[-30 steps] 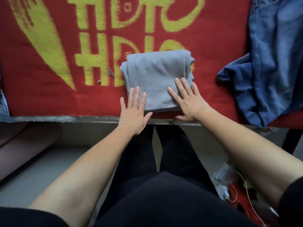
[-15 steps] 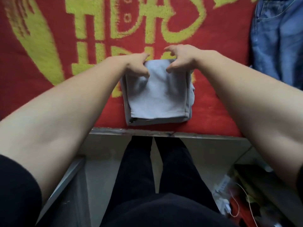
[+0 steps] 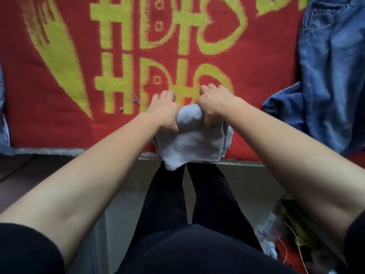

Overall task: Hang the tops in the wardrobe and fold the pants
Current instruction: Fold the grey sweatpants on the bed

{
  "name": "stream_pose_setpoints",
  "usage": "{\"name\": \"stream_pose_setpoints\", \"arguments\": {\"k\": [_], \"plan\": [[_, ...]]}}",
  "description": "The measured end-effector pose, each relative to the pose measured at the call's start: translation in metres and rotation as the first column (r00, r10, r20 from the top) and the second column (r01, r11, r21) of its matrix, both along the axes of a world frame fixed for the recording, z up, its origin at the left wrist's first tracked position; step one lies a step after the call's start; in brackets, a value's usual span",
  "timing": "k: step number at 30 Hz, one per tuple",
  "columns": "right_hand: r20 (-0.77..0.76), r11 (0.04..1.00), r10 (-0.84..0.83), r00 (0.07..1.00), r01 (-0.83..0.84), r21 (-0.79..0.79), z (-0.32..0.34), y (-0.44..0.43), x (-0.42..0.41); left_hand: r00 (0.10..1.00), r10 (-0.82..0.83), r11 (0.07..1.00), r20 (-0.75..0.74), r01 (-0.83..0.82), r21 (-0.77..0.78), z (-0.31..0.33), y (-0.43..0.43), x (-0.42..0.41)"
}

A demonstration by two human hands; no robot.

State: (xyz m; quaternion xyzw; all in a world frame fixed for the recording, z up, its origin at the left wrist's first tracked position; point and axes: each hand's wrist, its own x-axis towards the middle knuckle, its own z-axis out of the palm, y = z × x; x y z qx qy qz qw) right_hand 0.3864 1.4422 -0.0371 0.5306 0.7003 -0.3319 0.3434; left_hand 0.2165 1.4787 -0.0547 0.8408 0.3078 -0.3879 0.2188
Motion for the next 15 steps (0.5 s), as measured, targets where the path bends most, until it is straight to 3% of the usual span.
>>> {"name": "stream_pose_setpoints", "arguments": {"k": [4,11,15], "plan": [[-0.083,0.980,-0.200,0.976,0.198,-0.032,0.009,-0.010,-0.003,0.981,0.194,0.976,0.029,-0.190,-0.102,0.011,-0.005,-0.004],[-0.038,0.907,-0.244,0.969,0.242,0.344,0.086,-0.009,-0.009,0.942,0.297,0.924,0.158,-0.325,0.200,0.089,0.003,-0.010],[-0.071,0.751,-0.285,0.956,0.268,0.603,0.176,0.021,-0.019,0.897,0.269,0.801,0.351,-0.410,0.436,0.183,0.037,-0.020]]}}
